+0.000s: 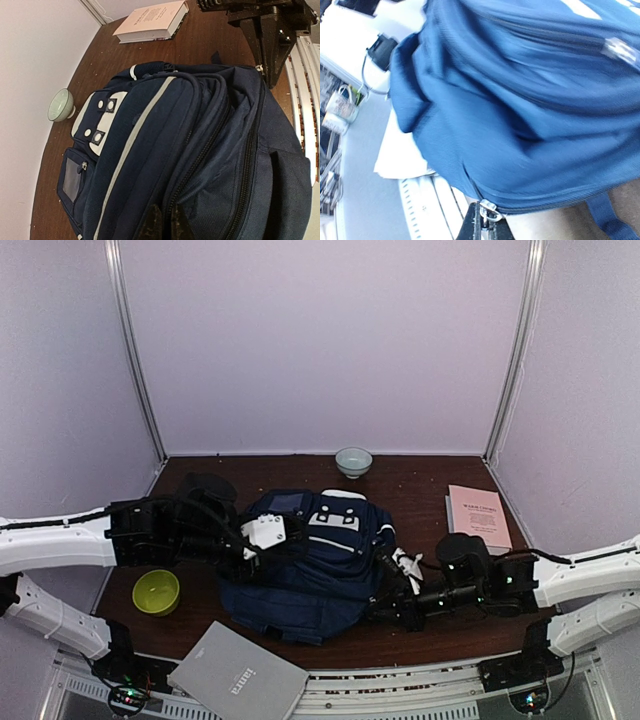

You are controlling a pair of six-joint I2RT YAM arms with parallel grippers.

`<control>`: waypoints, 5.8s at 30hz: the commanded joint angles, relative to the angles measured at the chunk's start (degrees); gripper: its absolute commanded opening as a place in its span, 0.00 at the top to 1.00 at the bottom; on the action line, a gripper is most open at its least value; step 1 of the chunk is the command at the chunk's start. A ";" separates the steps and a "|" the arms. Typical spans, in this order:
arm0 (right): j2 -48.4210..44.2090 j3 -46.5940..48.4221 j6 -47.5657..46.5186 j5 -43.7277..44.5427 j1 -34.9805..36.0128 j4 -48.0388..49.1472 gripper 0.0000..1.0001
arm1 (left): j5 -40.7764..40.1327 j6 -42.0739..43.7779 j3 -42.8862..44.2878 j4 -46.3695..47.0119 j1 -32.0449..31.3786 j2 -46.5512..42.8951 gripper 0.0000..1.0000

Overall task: Pack the student bag
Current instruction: Pick up the largest pocket of the bag from the student bag, then adjust the student bag at the center of the board.

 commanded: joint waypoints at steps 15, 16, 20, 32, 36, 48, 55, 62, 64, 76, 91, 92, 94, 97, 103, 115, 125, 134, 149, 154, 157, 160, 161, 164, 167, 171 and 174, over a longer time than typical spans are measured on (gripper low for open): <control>6.56 20.70 7.87 2.50 -1.30 -16.91 1.00 | 8.77 -7.75 3.43 18.35 -4.48 0.95 1.00; 7.04 21.83 7.62 2.91 -2.71 -18.45 1.00 | 7.84 -6.32 3.40 18.57 -6.73 0.73 1.00; 10.32 27.44 4.05 0.65 -9.12 -23.00 1.00 | 14.43 -10.01 1.31 26.19 -9.21 -0.86 1.00; 18.13 54.67 -16.69 10.53 -13.47 -48.57 1.00 | 22.03 -8.58 7.84 21.88 -12.00 1.66 0.94; 17.68 66.43 -22.71 18.87 -13.48 -55.33 1.00 | 19.59 -6.64 7.88 20.47 -11.98 -1.14 0.88; 16.25 79.81 -43.26 30.83 -13.48 -61.50 1.00 | 18.47 -16.96 14.10 14.69 1.05 -10.95 0.14; 12.69 76.19 -45.99 28.73 -13.39 -56.57 1.00 | 14.33 -26.02 18.73 7.46 20.67 0.38 0.33; 9.71 69.20 -46.72 30.96 -13.48 -50.03 1.00 | 23.90 -27.72 11.81 18.15 20.59 12.28 0.50; 9.93 69.48 -47.02 32.44 -13.51 -48.40 1.00 | 23.88 -25.48 10.17 21.70 17.00 13.52 0.53; 14.21 80.55 -53.80 33.71 -13.46 -37.40 1.00 | 22.73 -14.58 14.01 34.34 -0.76 19.01 0.55; 8.62 80.80 -65.18 17.41 -13.37 -32.49 1.00 | 21.23 0.66 32.82 2.36 -3.66 7.61 0.54; 8.03 80.50 -64.85 15.51 -13.39 -33.37 1.00 | 18.71 1.30 37.13 -2.71 -2.62 7.59 0.57; 7.17 80.03 -64.02 9.86 -13.02 -35.31 1.00 | 16.04 1.97 40.13 -7.70 0.86 7.10 0.56; 5.76 77.44 -65.62 5.89 -10.88 -36.30 1.00 | 22.90 2.38 42.89 -10.23 7.26 6.76 0.37; 5.51 75.82 -65.72 4.11 -8.95 -38.28 1.00 | 32.02 18.10 57.59 -25.66 9.29 17.12 0.14; 2.56 70.54 -64.39 6.56 -8.08 -37.41 1.00 | 39.01 23.39 77.36 -33.87 9.01 36.59 0.08; 2.51 67.14 -64.18 7.27 -8.11 -35.64 1.00 | 40.20 19.86 75.26 -23.62 3.99 38.89 0.02; 0.68 64.10 -63.70 6.91 -8.07 -34.06 1.00 | 49.76 19.73 70.10 -15.44 2.58 39.81 0.26; -2.32 59.48 -61.58 6.31 -8.28 -30.53 1.00 | 38.21 15.32 61.29 -6.96 -1.00 36.40 1.00; -4.08 56.99 -60.74 8.07 -9.27 -27.82 1.00 | 26.81 8.11 49.88 6.33 0.71 28.88 1.00; -3.11 58.35 -57.79 10.51 -11.57 -24.59 1.00 | 21.90 4.02 46.34 9.86 2.59 25.07 1.00; -0.95 62.67 -56.61 12.88 -13.63 -21.86 1.00 | 15.00 2.56 41.82 14.17 3.04 20.42 1.00; 0.39 64.87 -56.69 14.15 -14.02 -21.33 1.00 | 12.87 2.40 41.07 14.76 3.04 19.13 1.00; 6.18 76.25 -56.52 17.70 -14.35 -19.65 1.00 | 7.14 2.21 40.62 16.61 3.05 16.12 1.00; 13.27 87.57 -53.00 15.84 -14.21 -15.17 1.00 | 5.41 -0.18 41.97 20.55 2.97 14.66 1.00; 22.16 101.21 -47.23 9.10 -13.40 -11.83 1.00 | 5.61 -2.11 44.00 22.41 0.74 14.96 1.00; 25.68 104.89 -46.14 6.60 -12.54 -9.89 1.00 | 3.31 -0.16 42.70 25.08 -3.44 14.88 1.00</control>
